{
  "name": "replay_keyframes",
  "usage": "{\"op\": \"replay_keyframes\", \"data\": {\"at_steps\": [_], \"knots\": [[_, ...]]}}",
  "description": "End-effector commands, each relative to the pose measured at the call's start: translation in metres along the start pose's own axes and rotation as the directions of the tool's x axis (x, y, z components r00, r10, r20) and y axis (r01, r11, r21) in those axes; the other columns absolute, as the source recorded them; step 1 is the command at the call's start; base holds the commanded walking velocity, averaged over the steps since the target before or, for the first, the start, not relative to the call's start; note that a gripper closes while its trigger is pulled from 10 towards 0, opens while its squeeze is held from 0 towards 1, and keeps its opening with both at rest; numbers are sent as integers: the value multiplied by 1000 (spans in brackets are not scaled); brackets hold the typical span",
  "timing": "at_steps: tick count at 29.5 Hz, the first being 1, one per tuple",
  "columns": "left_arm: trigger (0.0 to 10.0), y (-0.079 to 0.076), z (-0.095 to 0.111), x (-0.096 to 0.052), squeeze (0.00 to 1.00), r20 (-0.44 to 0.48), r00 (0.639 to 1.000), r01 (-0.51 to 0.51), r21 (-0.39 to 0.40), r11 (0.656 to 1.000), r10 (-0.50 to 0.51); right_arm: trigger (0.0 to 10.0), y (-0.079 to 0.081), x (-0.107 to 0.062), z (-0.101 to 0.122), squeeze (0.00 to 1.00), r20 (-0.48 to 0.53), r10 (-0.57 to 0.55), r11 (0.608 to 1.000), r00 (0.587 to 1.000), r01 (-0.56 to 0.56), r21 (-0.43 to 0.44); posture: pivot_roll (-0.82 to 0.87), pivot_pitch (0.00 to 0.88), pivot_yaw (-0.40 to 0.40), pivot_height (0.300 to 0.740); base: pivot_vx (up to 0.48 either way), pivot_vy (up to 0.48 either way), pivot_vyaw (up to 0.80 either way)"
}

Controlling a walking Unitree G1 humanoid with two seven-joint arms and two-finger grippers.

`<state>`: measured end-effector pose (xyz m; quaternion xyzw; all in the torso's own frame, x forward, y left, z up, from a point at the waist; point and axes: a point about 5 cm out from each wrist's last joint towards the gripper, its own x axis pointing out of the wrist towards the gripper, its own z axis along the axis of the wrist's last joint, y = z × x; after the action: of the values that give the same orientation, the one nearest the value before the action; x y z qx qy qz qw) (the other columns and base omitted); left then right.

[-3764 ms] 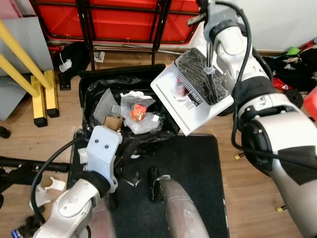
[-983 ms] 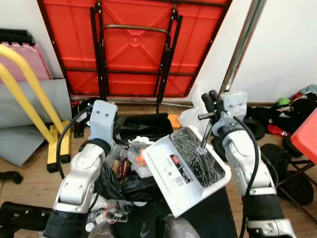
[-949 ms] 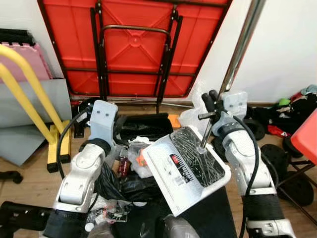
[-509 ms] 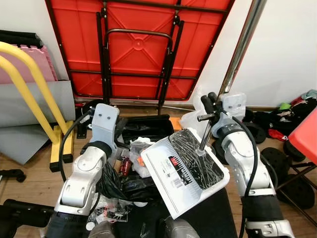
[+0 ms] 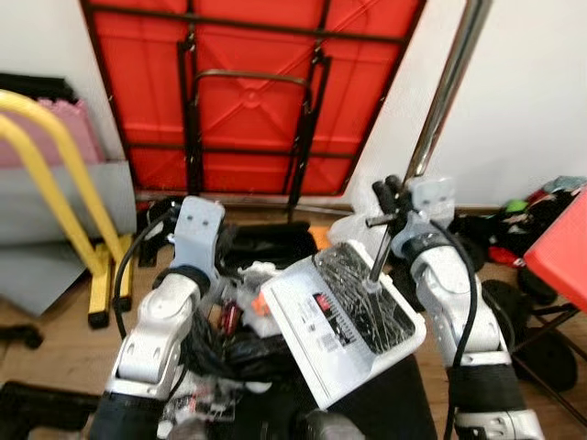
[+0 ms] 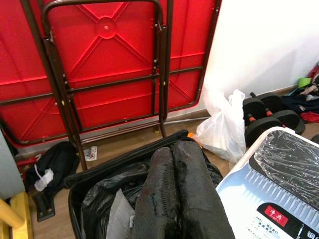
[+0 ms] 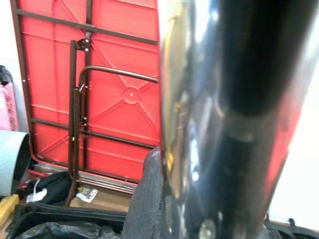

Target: Sweep floor

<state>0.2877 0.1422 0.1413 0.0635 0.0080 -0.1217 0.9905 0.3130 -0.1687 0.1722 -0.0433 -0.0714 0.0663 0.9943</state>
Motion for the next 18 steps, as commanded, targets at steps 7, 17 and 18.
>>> {"op": "replay_keyframes", "data": {"at_steps": [7, 17, 18], "knots": [[10000, -2, -3, 4, 0, -26, 999, -28, -7, 1000, 28, 10000, -1, 3, 12, 0, 45, -8, 1000, 999, 8, -10, -152, 42, -156, 740, 0, 0, 0], [10000, -2, -6, 6, 0, -48, 999, -24, -6, 1000, 24, 10000, 0, 4, 9, 0, 19, -25, 1000, 999, 25, 12, -147, 40, -153, 740, 0, 0, -201], [10000, -2, -6, 6, 0, -50, 998, -24, -5, 1000, 24, 10000, 0, 4, 9, 0, 24, -26, 1000, 999, 26, 4, -146, 39, -152, 740, 0, 0, 0]]}}
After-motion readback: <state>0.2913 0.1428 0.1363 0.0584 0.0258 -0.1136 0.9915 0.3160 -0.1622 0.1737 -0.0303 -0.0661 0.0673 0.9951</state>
